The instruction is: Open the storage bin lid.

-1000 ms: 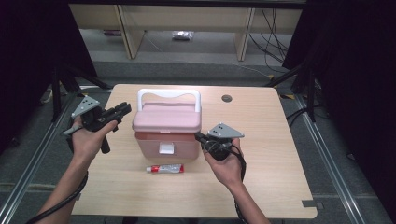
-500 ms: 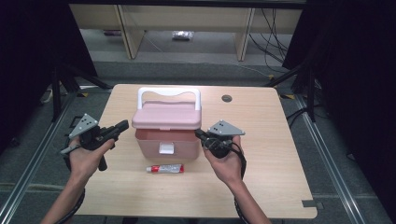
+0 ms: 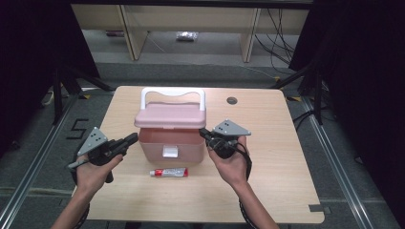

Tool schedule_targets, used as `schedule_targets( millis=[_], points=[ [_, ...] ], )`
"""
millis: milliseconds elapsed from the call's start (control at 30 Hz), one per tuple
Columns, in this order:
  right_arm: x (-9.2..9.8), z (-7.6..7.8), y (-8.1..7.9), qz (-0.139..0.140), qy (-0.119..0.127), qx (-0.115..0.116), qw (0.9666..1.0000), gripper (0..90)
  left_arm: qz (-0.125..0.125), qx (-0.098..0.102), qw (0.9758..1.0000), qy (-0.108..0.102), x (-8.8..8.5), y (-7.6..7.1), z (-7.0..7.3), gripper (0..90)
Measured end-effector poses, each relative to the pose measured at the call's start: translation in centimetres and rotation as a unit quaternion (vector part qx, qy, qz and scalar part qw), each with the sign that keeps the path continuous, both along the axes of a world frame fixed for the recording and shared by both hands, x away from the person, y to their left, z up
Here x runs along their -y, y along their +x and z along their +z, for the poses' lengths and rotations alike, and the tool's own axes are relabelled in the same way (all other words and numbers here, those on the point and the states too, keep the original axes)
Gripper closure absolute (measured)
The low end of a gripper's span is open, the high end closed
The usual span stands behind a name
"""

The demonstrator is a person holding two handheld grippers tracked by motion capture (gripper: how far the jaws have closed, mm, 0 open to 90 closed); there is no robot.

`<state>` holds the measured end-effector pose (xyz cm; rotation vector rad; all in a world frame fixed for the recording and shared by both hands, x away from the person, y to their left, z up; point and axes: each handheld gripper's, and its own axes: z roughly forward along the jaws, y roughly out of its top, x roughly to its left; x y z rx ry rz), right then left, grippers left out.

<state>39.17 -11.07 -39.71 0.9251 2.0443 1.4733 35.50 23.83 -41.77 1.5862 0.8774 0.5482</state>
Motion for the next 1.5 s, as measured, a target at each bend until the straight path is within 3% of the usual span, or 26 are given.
schedule_targets(
  millis=[167, 200, 533, 567, 600, 700, 800, 833, 967, 1167, 1300, 1400, 1500],
  points=[
    [0.1, 0.4, 0.1, -0.009, -0.004, 0.01, 0.9999, 90.0, -0.025, -0.004, 0.9996, 0.009, 1.1, -0.1, -0.3, 89.9],
    [0.0, 0.4, 0.2, -0.004, 0.004, 0.005, 1.0, 90.0, -0.028, -0.004, 0.9996, 0.008, 1.3, 0.0, -0.4, 89.9],
    [-0.1, 0.8, 0.4, -0.013, 0.002, 0.011, 0.9998, 90.0, -0.075, 0.011, 0.9969, 0.022, 4.0, 0.3, -0.9, 89.9],
    [-0.2, 0.8, 0.4, -0.013, 0.012, 0.006, 0.9998, 90.0, -0.077, 0.011, 0.9968, 0.021, 4.1, 0.3, -1.0, 89.9],
    [-0.1, 0.9, 0.5, -0.012, 0.002, 0.014, 0.9998, 90.0, -0.079, 0.01, 0.9966, 0.022, 4.3, 0.4, -1.1, 90.0],
    [-0.1, 1.1, 0.5, -0.019, 0.003, 0.011, 0.9998, 90.0, -0.086, 0.012, 0.996, 0.025, 4.9, 0.5, -1.3, 90.0],
    [0.0, 1.3, 0.7, -0.019, -0.001, 0.023, 0.9996, 90.0, -0.089, 0.009, 0.9954, 0.032, 5.3, 0.6, -1.6, 89.9],
    [-0.2, 1.3, 0.7, -0.017, 0.01, 0.013, 0.9997, 90.0, -0.094, 0.012, 0.995, 0.034, 5.5, 0.8, -1.7, 89.9],
    [-0.1, 1.5, 0.9, -0.021, 0.003, 0.027, 0.9994, 90.0, -0.104, 0.02, 0.9935, 0.042, 6.1, 0.9, -2.0, 89.9],
    [-0.2, 1.5, 1.0, -0.018, 0.012, 0.023, 0.9995, 90.0, -0.116, 0.025, 0.9916, 0.051, 6.8, 1.0, -2.4, 89.9],
    [-0.1, 1.7, 1.0, -0.024, 0.005, 0.03, 0.9993, 90.0, -0.124, 0.027, 0.9905, 0.053, 7.3, 1.2, -2.9, 89.9],
    [-0.1, 1.8, 0.9, -0.026, 0.013, 0.013, 0.9995, 90.0, -0.128, 0.025, 0.9895, 0.063, 7.6, 1.1, -3.2, 89.9],
    [-0.1, 1.9, 1.1, -0.024, 0.013, 0.027, 0.9993, 90.0, -0.13, 0.026, 0.9887, 0.069, 7.8, 1.4, -3.6, 89.9]
  ],
)
